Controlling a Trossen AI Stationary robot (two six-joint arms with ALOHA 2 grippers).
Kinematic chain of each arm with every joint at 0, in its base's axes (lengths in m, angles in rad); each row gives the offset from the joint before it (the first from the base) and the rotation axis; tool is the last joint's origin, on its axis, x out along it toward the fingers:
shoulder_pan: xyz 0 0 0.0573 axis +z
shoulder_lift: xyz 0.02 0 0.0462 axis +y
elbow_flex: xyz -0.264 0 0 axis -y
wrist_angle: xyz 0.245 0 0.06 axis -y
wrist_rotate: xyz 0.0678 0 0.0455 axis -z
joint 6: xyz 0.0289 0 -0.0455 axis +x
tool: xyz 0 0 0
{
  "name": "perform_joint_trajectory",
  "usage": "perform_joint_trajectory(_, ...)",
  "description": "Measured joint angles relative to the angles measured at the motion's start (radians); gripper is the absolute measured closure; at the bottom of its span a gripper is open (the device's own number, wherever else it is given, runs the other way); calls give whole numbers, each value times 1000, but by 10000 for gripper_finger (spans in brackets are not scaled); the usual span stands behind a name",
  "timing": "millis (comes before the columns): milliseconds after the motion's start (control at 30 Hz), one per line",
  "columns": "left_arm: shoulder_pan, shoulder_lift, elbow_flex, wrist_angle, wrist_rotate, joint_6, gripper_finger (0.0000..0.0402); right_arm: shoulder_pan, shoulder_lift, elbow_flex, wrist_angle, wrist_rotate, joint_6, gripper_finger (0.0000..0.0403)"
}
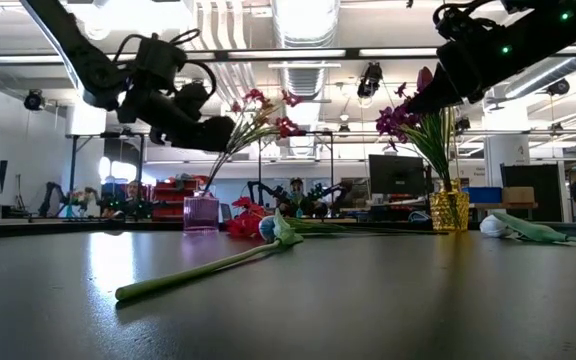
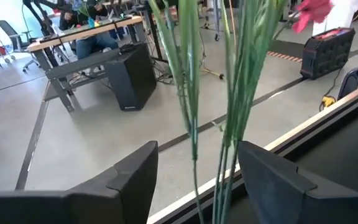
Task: Sort flowers into vase by color
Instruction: Put the right white tulip into the purple vase
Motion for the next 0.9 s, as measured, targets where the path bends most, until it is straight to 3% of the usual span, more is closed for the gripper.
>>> perform_joint_trajectory(167,-5,-96,-77,5,-15,1,194,0,0,0,-43,-58,12,390)
perform_joint_trajectory(300,-35,-173,-205,123,11,-22,194,0,0,14,-116,-149,89,390)
perform_joint_trajectory(467,-80,-234,-348,351,100,-61,194,11,12,112,-455,-149,362,390)
perform_joint_trajectory(667,-111,-265,-401,401,216,-112,194,64,97,210,-848,-176,761,384)
perform_joint_trajectory(767,-112,-254,-400,405,280,-126,194,91,163,213,-944,-200,924,359)
perform_joint_trajectory(900,-112,-239,-400,406,293,-132,194,105,260,208,-958,-261,1077,304)
